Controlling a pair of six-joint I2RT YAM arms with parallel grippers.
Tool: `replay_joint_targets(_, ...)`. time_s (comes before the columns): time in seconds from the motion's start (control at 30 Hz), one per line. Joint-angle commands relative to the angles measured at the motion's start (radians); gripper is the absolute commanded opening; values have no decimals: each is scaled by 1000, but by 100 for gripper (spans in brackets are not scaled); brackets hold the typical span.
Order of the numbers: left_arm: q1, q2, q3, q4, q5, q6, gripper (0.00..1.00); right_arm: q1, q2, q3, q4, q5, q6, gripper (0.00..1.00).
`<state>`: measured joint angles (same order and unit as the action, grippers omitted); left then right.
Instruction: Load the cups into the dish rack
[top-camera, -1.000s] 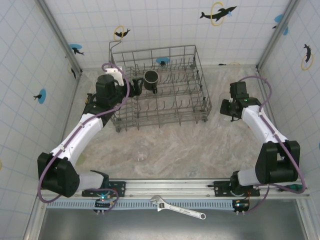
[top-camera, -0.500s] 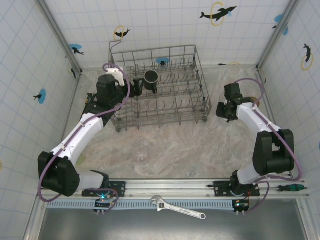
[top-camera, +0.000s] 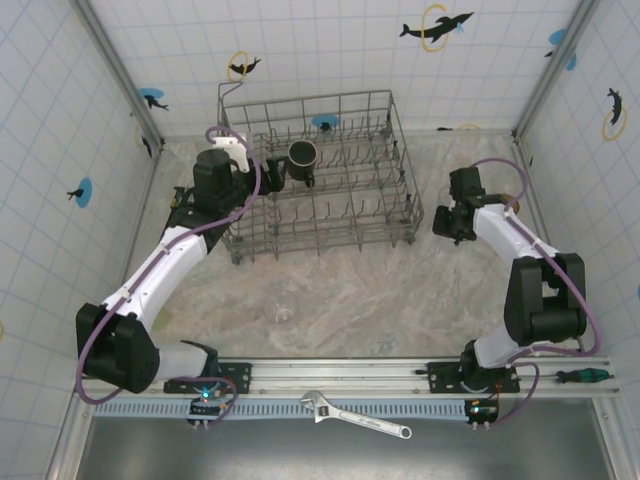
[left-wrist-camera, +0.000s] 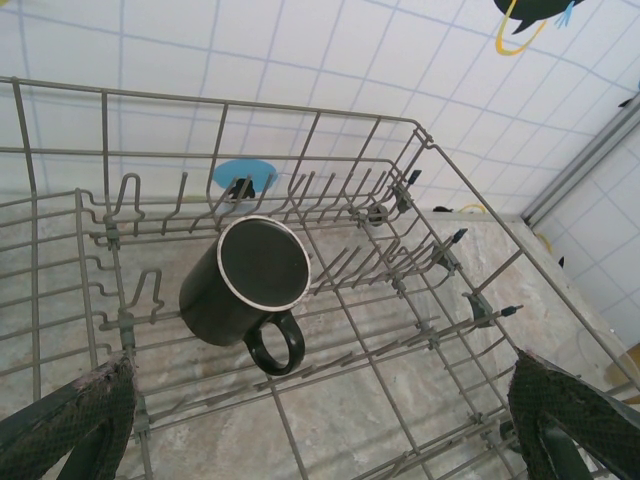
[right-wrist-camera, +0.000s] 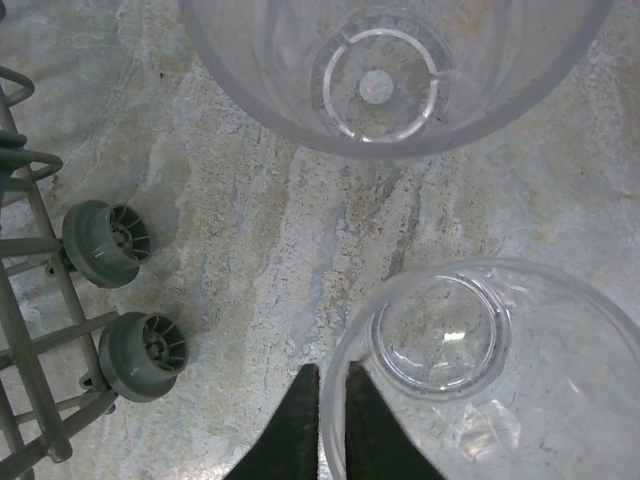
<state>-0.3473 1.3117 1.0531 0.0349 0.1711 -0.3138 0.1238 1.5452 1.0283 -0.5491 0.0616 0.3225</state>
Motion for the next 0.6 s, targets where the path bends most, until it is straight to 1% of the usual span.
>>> replay_joint_targets(0.0,-7,4,-7,8,-8,16,97,-9,-8,-14,11,-13,1,11)
replay_joint_targets(0.1,-7,6,-7,8,-8,16,97,-14,-14,-31,17,-12,3,9)
replay_joint_targets(0.27,-8,6,-7,8,-10,18,97,-19,-17,-38,16,-21,4,0)
replay_joint_targets(0.43,-12,3,-5,7,-7,18,97,-21,-44,-23,-20,32,-1,0)
replay_joint_targets(0.57,-15,0,-5,8,-5,18,97,-32,-94,-8,-53,55,-3,0)
